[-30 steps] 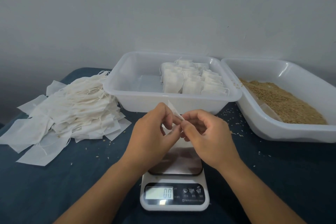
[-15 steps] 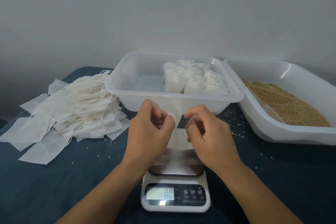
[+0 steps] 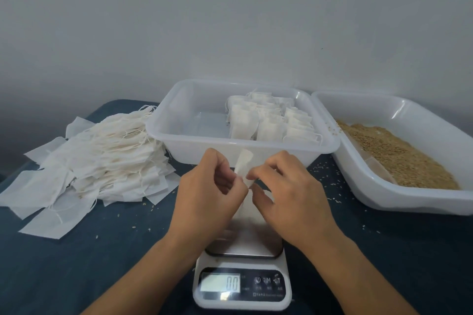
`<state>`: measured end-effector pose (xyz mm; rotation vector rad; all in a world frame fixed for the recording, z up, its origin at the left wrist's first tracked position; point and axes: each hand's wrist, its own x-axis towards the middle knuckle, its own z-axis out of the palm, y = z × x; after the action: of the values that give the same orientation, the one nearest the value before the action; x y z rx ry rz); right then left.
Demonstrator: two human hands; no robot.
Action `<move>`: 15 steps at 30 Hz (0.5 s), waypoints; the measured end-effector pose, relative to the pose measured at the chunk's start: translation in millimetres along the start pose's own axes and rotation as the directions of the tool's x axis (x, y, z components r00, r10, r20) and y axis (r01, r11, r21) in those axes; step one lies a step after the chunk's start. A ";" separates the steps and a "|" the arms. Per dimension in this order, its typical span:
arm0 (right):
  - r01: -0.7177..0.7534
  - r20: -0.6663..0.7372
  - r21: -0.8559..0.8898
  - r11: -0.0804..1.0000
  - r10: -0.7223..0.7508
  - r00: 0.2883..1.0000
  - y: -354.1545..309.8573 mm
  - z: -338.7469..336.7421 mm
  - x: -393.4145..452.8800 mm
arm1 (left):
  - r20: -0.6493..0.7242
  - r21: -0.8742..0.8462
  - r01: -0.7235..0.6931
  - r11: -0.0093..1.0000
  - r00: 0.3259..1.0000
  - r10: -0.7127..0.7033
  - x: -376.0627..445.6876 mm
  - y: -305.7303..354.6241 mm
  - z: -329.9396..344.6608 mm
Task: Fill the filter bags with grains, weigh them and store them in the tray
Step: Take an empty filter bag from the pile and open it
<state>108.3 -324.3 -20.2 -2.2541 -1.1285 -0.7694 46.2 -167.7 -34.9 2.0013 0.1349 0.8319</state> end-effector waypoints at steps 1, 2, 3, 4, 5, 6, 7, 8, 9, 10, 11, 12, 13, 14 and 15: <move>-0.003 -0.011 -0.003 1.000 0.003 1.000 2.1 0.1 -0.3 | -0.012 -0.005 0.003 1.000 1.000 -0.003 0.0 0.6 -0.4; 0.006 -0.022 -0.001 1.000 -0.006 1.000 4.0 0.3 -0.8 | -0.027 -0.003 0.003 1.000 1.000 -0.003 0.2 1.3 -0.3; 0.030 -0.035 0.013 0.999 -0.030 0.999 5.3 0.4 -1.2 | -0.045 0.003 0.003 1.000 0.999 -0.003 0.6 2.1 -0.1; 0.078 -0.052 0.039 0.996 -0.076 0.996 5.9 0.4 -1.2 | -0.064 0.009 0.004 1.000 0.998 -0.003 0.8 3.0 -0.1; 0.150 -0.073 0.062 0.987 -0.145 0.987 6.0 0.0 -1.0 | -0.081 0.012 0.006 1.000 0.997 -0.005 1.1 4.0 -0.1; 0.232 -0.095 0.073 0.970 -0.225 0.970 5.7 -0.3 -0.7 | -0.093 0.009 0.012 1.000 0.996 -0.012 1.0 5.1 -0.4; 0.307 -0.113 0.075 0.949 -0.297 0.948 5.5 -0.7 -0.2 | -0.097 0.003 0.022 1.000 0.995 -0.021 0.9 5.9 -1.2; 0.360 -0.128 0.079 0.930 -0.348 0.929 5.6 -1.3 0.6 | -0.094 -0.001 0.030 1.000 0.995 -0.030 0.8 6.3 -2.2; 0.390 -0.139 0.091 0.916 -0.376 0.916 6.3 -2.1 1.6 | -0.086 -0.002 0.035 0.999 0.996 -0.035 0.6 6.4 -3.2; 0.402 -0.144 0.107 0.909 -0.386 0.911 7.5 -3.5 2.5 | -0.075 -0.004 0.041 0.999 0.996 -0.041 0.5 6.5 -4.0; 0.401 -0.140 0.123 0.908 -0.384 0.913 9.1 -5.3 2.9 | -0.065 -0.011 0.050 0.999 0.997 -0.050 0.3 6.3 -4.7; 0.388 -0.125 0.135 0.912 -0.373 0.919 10.7 -7.3 2.6 | -0.059 -0.025 0.062 0.998 0.996 -0.064 0.1 6.3 -4.7; 0.370 -0.103 0.139 0.919 -0.358 0.928 11.9 -9.3 1.9 | -0.053 -0.044 0.074 0.996 0.996 -0.076 0.0 6.5 -4.5; 0.348 -0.075 0.137 0.927 -0.341 0.937 12.7 -11.2 1.0 | -0.045 -0.059 0.081 0.995 0.996 -0.083 -0.1 7.1 -4.1; 0.331 -0.048 0.134 0.934 -0.327 0.944 13.0 -13.1 0.4 | -0.035 -0.067 0.081 0.994 0.996 -0.084 -0.2 7.2 -3.5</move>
<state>115.8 -339.5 -12.9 -1.9583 -1.5232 -0.8137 42.2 -169.3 -28.0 1.9068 0.2081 0.8116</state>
